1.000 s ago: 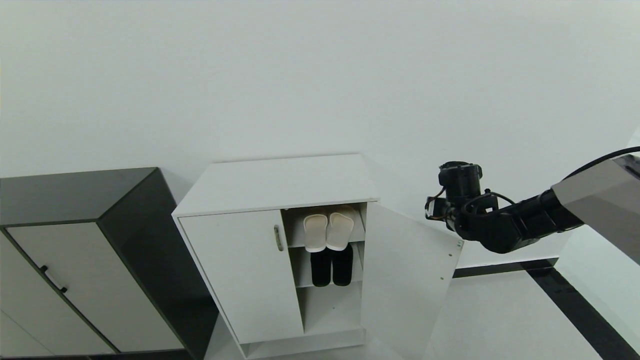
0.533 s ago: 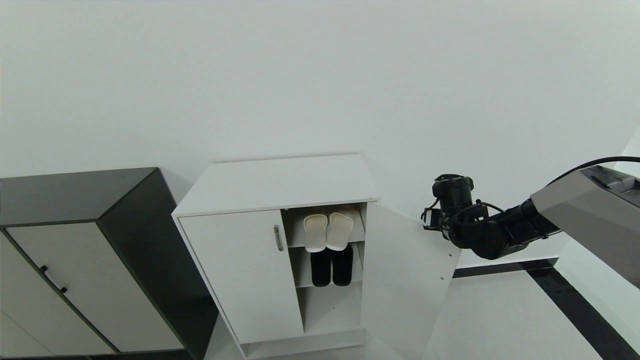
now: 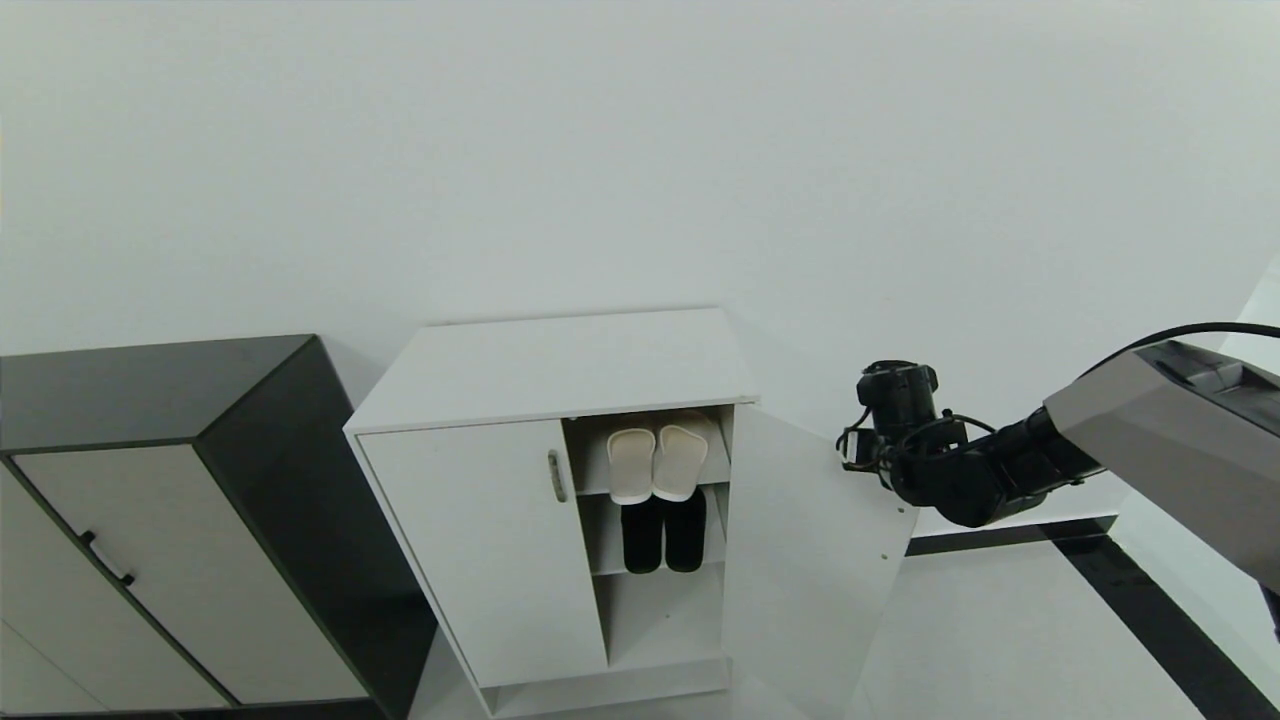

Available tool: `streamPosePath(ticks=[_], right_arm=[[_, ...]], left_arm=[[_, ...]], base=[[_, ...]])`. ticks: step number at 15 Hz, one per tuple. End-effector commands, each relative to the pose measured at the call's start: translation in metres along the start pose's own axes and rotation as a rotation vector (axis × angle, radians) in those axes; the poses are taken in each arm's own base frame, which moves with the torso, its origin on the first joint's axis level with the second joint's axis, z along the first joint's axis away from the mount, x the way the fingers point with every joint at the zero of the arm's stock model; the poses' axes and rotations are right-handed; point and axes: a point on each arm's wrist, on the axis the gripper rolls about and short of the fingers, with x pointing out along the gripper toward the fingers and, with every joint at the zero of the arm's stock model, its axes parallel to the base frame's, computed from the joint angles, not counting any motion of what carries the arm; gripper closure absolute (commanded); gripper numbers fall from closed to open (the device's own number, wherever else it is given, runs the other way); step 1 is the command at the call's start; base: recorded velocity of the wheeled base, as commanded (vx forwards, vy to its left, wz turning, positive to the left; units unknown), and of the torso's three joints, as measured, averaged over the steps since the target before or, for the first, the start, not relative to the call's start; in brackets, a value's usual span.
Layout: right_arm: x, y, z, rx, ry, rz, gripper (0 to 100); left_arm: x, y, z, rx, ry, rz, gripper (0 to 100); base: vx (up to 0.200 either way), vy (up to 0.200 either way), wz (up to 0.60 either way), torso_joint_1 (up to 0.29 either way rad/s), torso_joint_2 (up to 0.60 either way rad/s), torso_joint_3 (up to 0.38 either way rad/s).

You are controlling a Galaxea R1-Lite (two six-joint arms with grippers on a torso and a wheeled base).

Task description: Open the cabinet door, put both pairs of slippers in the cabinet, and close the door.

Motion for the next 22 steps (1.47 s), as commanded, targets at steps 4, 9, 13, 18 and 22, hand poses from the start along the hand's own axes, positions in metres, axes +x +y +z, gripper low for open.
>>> streamPosePath(ticks=[4, 9, 13, 18, 22], right_arm=[[0.001, 0.002, -0.005, -0.008, 0.01, 0.001, 100], [-0.016, 0.013, -0.009, -0.033, 0.02, 0.035, 100], [-0.073, 0.047, -0.016, -0.072, 0.017, 0.162, 100], [-0.131, 0.062, -0.022, -0.104, 0.029, 0.341, 100], [-0.152, 0.052, -0.032, -0.155, 0.05, 0.51, 100]], left_arm=[[0.0, 0.0, 0.0, 0.0, 0.0, -0.001, 100], [0.0, 0.0, 0.0, 0.0, 0.0, 0.001, 100], [0.0, 0.0, 0.0, 0.0, -0.001, 0.001, 100], [0.0, 0.0, 0.0, 0.0, 0.0, -0.001, 100], [0.0, 0.0, 0.0, 0.0, -0.001, 0.001, 100]], base=[[0.0, 0.0, 0.0, 0.0, 0.0, 0.0], [0.0, 0.0, 0.0, 0.0, 0.0, 0.0], [0.0, 0.0, 0.0, 0.0, 0.0, 0.0], [0.0, 0.0, 0.0, 0.0, 0.0, 0.0], [0.0, 0.0, 0.0, 0.0, 0.0, 0.0]])
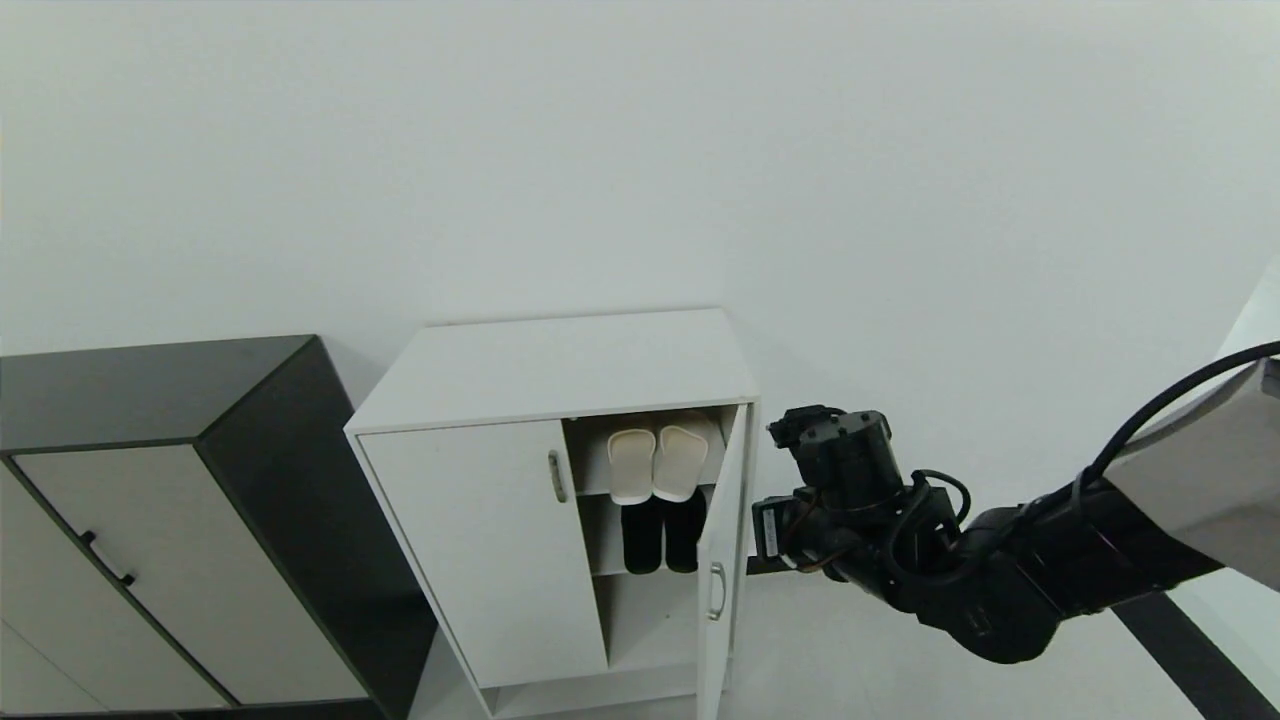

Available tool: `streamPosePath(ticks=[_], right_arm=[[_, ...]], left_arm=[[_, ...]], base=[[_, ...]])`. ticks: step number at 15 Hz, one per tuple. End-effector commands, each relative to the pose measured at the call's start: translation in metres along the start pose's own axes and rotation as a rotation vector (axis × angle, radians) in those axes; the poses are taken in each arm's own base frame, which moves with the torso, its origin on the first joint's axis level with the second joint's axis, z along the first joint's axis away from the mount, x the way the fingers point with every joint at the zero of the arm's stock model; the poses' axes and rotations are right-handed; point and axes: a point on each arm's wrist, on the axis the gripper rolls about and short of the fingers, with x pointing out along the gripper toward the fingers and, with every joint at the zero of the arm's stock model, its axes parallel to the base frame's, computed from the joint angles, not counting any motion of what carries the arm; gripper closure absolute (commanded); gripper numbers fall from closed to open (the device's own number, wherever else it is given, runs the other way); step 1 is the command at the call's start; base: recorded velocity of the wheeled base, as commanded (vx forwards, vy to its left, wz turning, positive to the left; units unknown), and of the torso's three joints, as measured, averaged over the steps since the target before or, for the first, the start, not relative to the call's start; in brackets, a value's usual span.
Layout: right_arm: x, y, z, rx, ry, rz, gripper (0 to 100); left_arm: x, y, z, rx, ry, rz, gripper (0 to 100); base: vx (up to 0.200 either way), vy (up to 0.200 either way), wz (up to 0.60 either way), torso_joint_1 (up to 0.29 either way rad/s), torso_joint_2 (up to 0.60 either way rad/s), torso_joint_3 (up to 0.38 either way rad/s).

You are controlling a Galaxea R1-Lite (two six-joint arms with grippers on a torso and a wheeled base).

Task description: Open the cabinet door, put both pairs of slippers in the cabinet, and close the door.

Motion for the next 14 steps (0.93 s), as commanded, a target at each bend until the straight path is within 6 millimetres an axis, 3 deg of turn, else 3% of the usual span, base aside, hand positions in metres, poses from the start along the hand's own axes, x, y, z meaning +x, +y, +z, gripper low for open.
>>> streamPosePath(ticks=[1, 9, 14], right_arm=[[-0.014, -0.001, 0.001, -0.013, -0.018, 0.022, 100], [-0.019, 0.012, -0.011, -0.053, -0.025, 0.098, 100], [-0.017, 0.014, -0.018, -0.063, -0.004, 0.117, 100]], left_arm=[[0.0, 0.0, 0.0, 0.0, -0.001, 0.0, 100], [0.0, 0.0, 0.0, 0.0, -0.001, 0.0, 100], [0.0, 0.0, 0.0, 0.0, -0.001, 0.0, 100]], base=[[0.0, 0.0, 0.0, 0.0, 0.0, 0.0], [0.0, 0.0, 0.0, 0.0, 0.0, 0.0], [0.0, 0.0, 0.48, 0.001, 0.0, 0.003]])
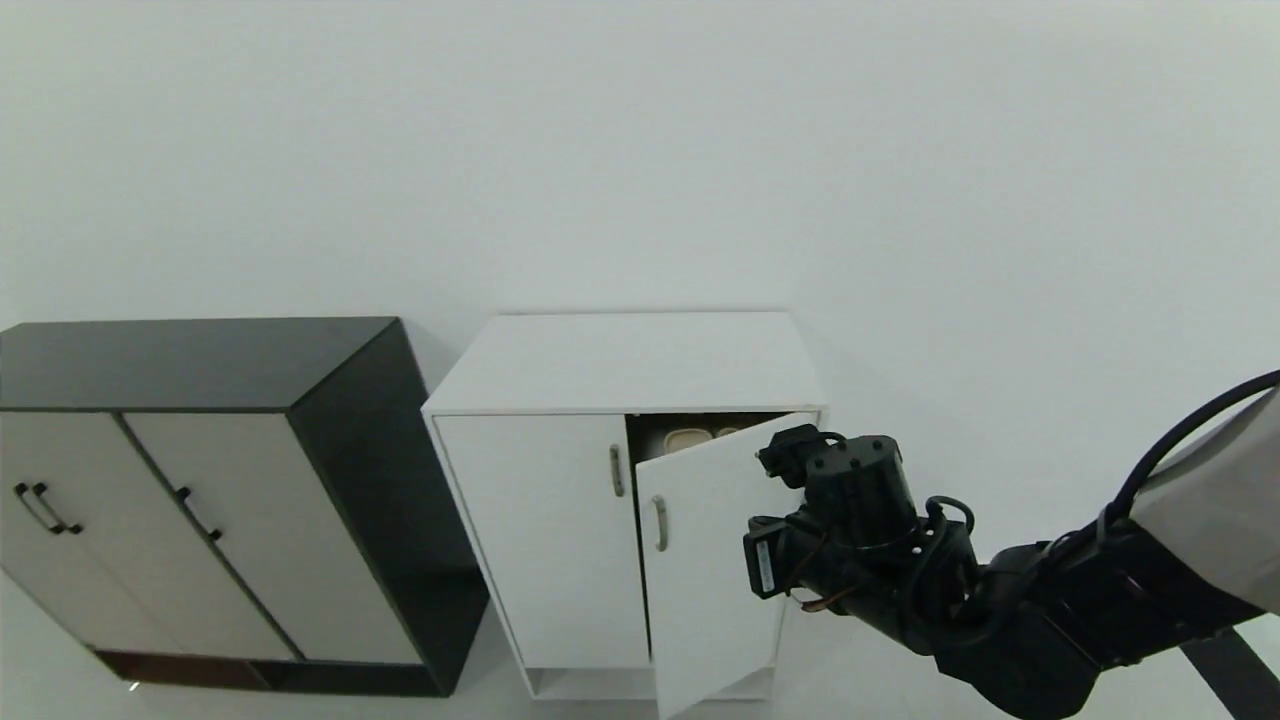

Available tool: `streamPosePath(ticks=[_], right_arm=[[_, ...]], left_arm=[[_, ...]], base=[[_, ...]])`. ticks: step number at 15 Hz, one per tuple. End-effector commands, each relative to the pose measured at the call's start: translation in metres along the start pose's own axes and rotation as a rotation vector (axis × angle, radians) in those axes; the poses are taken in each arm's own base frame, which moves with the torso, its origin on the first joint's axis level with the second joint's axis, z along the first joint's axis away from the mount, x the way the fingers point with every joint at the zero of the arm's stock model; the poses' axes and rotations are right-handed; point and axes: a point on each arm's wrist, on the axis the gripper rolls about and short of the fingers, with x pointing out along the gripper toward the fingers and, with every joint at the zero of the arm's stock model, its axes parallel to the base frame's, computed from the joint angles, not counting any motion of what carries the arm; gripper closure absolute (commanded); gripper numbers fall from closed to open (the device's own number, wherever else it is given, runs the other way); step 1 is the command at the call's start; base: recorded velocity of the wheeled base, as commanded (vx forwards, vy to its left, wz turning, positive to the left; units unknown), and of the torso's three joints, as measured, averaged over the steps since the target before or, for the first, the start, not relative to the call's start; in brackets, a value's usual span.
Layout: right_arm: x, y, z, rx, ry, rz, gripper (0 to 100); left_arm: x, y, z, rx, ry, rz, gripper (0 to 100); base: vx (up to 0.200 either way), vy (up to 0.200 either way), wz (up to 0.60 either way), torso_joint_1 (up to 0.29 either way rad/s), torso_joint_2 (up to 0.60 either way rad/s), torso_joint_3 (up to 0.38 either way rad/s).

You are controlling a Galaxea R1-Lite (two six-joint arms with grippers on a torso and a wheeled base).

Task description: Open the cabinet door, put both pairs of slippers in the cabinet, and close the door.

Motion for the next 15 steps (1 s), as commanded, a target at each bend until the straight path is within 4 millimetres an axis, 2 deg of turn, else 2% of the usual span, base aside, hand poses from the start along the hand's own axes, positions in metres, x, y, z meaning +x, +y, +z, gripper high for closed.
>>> streamPosePath(ticks=[1, 4, 9, 12, 15], right_arm=[[0.003, -0.001, -0.007, -0.002, 0.012, 0.022, 100], [0.014, -0.004, -0.021, -0.002, -0.044, 0.042, 100], [0.021, -0.01, -0.05, -0.035, -0.052, 0.16, 100], [0.027, -0.011, -0.064, -0.068, -0.077, 0.189, 100], [0.029, -0.01, -0.066, -0.069, -0.072, 0.189, 100]], left_arm=[[0.0, 0.0, 0.0, 0.0, 0.0, 0.001, 100], [0.0, 0.0, 0.0, 0.0, 0.0, 0.001, 100], [0.0, 0.0, 0.0, 0.0, 0.0, -0.001, 100], [0.0, 0.0, 0.0, 0.0, 0.0, -0.001, 100], [0.0, 0.0, 0.0, 0.0, 0.0, -0.001, 100]], base=[[0.0, 0.0, 0.0, 0.0, 0.0, 0.0], [0.0, 0.0, 0.0, 0.0, 0.0, 0.0], [0.0, 0.0, 0.0, 0.0, 0.0, 0.0], [0.2, 0.0, 0.0, -0.002, 0.0, 0.004], [0.2, 0.0, 0.0, 0.007, 0.01, 0.006]])
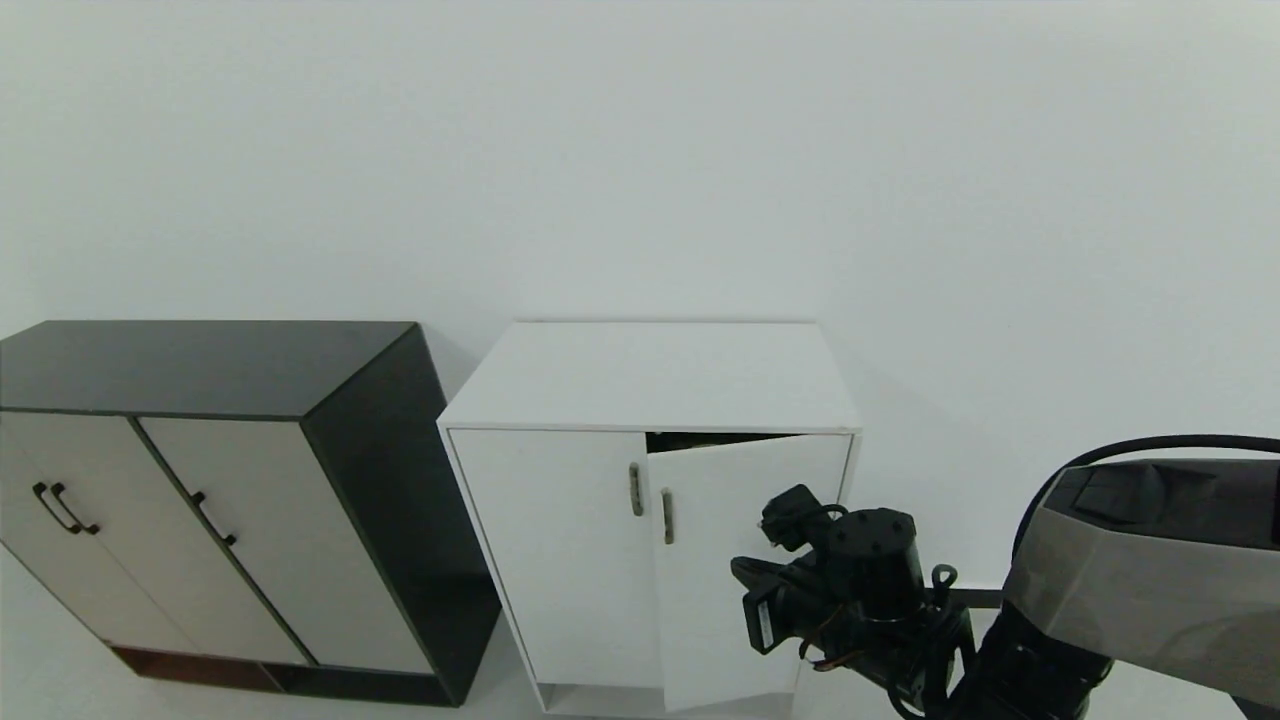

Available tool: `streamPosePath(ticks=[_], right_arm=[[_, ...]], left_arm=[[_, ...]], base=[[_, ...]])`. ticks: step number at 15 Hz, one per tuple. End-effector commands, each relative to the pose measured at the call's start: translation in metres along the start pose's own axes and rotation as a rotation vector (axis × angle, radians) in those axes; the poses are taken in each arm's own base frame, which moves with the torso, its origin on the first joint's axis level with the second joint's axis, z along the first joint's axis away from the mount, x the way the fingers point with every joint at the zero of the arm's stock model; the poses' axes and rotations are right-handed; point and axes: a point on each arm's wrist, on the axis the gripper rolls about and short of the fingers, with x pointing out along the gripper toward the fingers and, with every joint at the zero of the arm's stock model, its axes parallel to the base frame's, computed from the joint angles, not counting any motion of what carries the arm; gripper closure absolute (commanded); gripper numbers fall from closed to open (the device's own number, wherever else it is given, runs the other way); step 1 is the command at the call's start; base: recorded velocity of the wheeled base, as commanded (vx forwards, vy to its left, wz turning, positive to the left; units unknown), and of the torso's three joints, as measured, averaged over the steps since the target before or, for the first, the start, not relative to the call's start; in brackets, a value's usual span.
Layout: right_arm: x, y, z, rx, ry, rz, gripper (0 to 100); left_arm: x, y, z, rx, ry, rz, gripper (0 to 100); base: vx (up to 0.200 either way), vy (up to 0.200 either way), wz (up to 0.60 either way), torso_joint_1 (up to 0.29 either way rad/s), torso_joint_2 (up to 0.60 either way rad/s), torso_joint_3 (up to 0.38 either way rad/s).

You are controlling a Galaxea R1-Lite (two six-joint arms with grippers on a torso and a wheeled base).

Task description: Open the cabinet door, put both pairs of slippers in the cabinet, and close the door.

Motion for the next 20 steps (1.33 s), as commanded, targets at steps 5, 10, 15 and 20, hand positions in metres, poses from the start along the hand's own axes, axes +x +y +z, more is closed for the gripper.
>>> streamPosePath(ticks=[5, 10, 15, 20], right_arm=[[0.003, 0.002, -0.009, -0.003, 0.029, 0.007, 100], [0.003, 0.004, -0.01, -0.006, 0.031, 0.011, 100], [0.012, -0.003, -0.012, 0.006, 0.026, -0.006, 100], [0.029, -0.026, -0.013, 0.029, 0.011, -0.059, 100]], left_arm=[[0.0, 0.0, 0.0, 0.0, 0.0, 0.0, 100], [0.0, 0.0, 0.0, 0.0, 0.0, 0.0, 100], [0.0, 0.0, 0.0, 0.0, 0.0, 0.0, 100], [0.0, 0.0, 0.0, 0.0, 0.0, 0.002, 100]], base=[[0.2, 0.0, 0.0, 0.0, 0.0, 0.001], [0.04, 0.0, 0.0, 0.001, 0.0, 0.001], [0.0, 0.0, 0.0, 0.0, 0.0, 0.0], [0.0, 0.0, 0.0, 0.0, 0.0, 0.0]])
